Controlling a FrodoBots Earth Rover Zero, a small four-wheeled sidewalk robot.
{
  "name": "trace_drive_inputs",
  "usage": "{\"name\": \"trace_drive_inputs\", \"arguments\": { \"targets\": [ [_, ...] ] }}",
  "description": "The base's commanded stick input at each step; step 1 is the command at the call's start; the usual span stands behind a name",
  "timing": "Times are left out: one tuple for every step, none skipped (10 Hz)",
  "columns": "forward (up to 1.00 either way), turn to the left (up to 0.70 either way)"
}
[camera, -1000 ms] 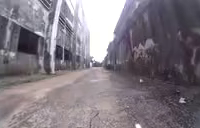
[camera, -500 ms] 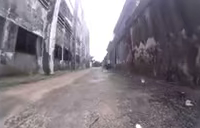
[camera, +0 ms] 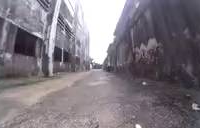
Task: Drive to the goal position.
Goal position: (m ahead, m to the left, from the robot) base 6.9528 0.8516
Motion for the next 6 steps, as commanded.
{"name": "trace_drive_inputs", "arguments": {
  "targets": [
    [0.30,0.00],
    [0.30,0.00],
    [0.30,0.30],
    [0.30,0.60],
    [0.30,0.60],
    [0.30,0.60]
  ]
}}
